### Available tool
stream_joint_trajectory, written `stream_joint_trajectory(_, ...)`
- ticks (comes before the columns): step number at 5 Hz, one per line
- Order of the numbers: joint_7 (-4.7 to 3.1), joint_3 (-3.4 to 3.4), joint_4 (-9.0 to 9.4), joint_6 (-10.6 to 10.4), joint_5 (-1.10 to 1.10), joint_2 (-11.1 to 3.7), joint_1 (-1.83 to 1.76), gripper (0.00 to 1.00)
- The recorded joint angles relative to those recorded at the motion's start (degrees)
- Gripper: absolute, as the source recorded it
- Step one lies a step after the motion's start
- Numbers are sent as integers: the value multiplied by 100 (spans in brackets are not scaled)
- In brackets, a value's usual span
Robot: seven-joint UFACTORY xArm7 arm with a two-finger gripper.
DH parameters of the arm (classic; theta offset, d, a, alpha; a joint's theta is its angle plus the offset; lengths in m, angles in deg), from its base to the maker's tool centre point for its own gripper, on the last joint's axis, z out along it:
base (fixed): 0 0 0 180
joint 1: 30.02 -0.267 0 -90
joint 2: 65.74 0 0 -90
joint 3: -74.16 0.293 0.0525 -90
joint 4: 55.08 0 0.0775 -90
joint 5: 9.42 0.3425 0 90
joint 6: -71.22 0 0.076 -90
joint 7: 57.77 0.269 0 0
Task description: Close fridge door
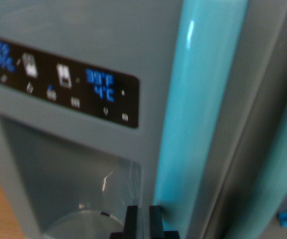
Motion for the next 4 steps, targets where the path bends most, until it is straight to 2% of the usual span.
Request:
stream_joint_trajectory(1, 0, -42, -245, 0, 0, -270, 0, 100)
stream_joint_trajectory(2, 0, -42, -245, 0, 0, -270, 0, 100)
stream_joint_trajectory(3, 0, -129, -407, -1, 0, -460, 0, 100)
stream_joint_trajectory(4, 0, -129, -407, -1, 0, -460, 0, 100)
